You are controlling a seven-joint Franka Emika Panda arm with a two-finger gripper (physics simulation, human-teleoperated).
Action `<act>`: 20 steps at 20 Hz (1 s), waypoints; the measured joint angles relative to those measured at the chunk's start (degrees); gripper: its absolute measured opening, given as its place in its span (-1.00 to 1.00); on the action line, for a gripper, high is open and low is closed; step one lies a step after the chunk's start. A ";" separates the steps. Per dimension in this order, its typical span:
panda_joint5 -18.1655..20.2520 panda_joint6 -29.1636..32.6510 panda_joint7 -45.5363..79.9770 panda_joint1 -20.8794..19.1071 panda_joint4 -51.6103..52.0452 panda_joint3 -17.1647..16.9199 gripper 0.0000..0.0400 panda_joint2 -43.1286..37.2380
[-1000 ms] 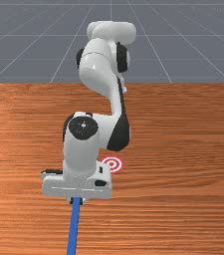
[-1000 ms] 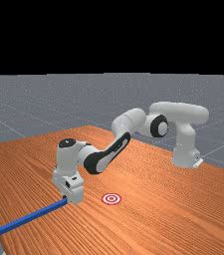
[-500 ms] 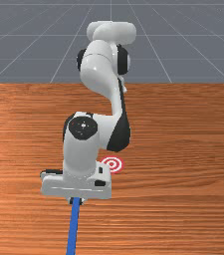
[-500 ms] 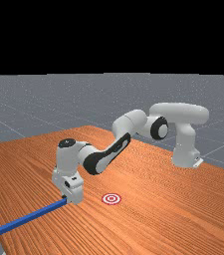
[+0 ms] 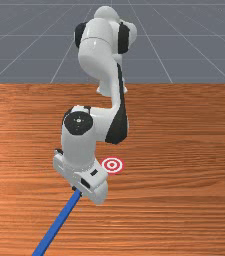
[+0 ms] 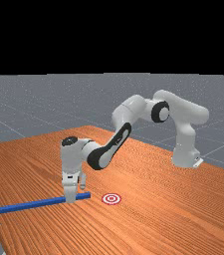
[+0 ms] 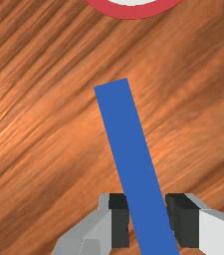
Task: Pull the pivot to the target area
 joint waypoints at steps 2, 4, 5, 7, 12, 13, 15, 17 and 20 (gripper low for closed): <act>1.16 3.30 4.24 0.49 -8.17 -1.02 -0.40 -4.34; 2.21 5.50 8.12 0.94 -13.86 -1.84 -0.39 -7.36; 2.77 6.39 9.96 1.17 -16.20 -2.22 -0.39 -8.59; 3.85 6.96 13.76 1.52 -18.32 -2.84 -0.38 -9.72; 6.84 6.25 26.27 4.78 -19.10 -3.92 -0.36 -10.16; 7.44 6.05 28.97 5.75 -19.18 -4.00 -0.37 -10.23; 8.54 5.95 34.24 7.69 -19.47 -4.24 -0.36 -10.40; 9.78 5.57 40.23 10.03 -19.34 -4.34 -0.37 -10.36; 7.73 3.16 38.33 13.24 -16.67 -2.95 -0.47 -9.14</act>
